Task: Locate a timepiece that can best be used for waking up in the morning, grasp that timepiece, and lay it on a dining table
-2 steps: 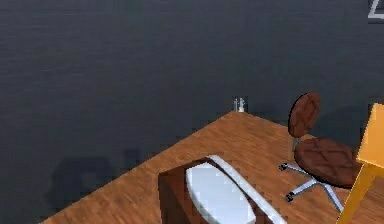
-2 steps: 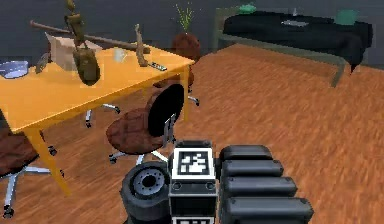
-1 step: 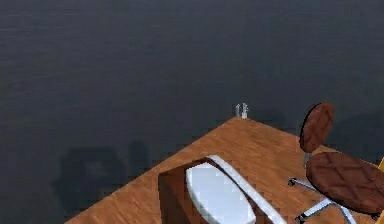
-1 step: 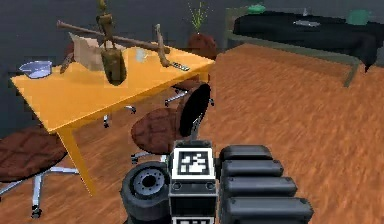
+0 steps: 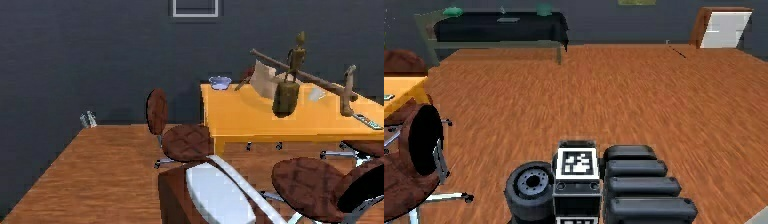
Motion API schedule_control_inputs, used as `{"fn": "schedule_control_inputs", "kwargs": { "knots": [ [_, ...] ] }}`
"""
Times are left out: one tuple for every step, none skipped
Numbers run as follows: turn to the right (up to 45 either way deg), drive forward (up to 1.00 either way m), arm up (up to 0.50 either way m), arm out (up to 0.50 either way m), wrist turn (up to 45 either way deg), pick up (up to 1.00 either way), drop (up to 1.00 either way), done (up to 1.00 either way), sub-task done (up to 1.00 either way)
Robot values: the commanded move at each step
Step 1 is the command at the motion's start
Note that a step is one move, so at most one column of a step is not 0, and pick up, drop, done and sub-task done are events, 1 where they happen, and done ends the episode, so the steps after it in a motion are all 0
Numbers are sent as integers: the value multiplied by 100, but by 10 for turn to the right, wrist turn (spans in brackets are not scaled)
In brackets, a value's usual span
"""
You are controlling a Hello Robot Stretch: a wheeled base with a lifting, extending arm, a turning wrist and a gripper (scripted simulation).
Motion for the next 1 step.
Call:
{"fn": "schedule_control_inputs", "kwargs": {
  "knots": [
    [60, 0, 0, 0, 0, 0, 0, 0, 0]
  ]
}}
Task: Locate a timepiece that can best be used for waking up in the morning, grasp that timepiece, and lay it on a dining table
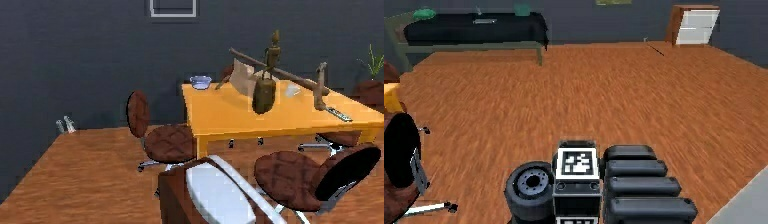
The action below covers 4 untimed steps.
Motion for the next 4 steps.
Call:
{"fn": "schedule_control_inputs", "kwargs": {
  "knots": [
    [0, 45, 0, 0, 0, 0, 0, 0, 0],
    [-270, 0, 0, 0, 0, 0, 0, 0, 0],
    [0, 25, 0, 0, 0, 0, 0, 0, 0],
    [-30, 0, 0, 0, 0, 0, 0, 0, 0]
  ]
}}
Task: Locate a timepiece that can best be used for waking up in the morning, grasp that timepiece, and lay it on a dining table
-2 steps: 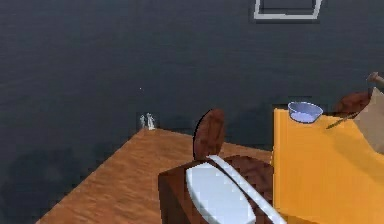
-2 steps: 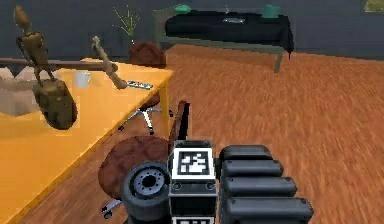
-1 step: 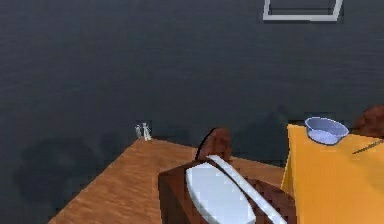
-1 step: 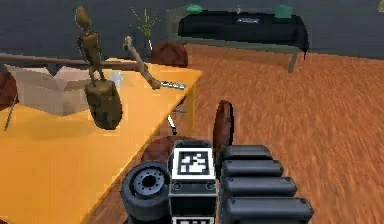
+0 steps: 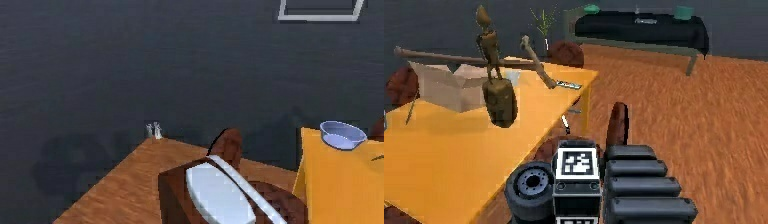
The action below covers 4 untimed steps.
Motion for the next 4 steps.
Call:
{"fn": "schedule_control_inputs", "kwargs": {
  "knots": [
    [450, 0, 0, 0, 0, 0, 0, 0, 0],
    [0, 20, 0, 0, 0, 0, 0, 0, 0],
    [-450, 0, 0, 0, 0, 0, 0, 0, 0],
    [-300, 0, 0, 0, 0, 0, 0, 0, 0]
  ]
}}
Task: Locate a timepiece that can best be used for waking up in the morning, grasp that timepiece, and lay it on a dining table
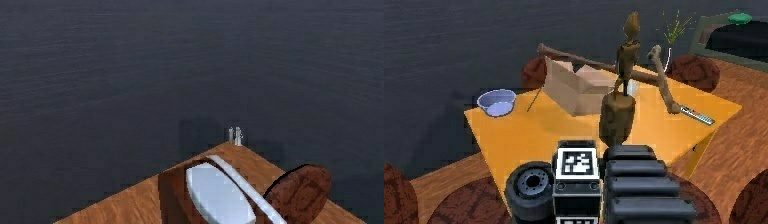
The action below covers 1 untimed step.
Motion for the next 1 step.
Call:
{"fn": "schedule_control_inputs", "kwargs": {
  "knots": [
    [0, 0, 0, 48, 0, 0, 0, 0, 0]
  ]
}}
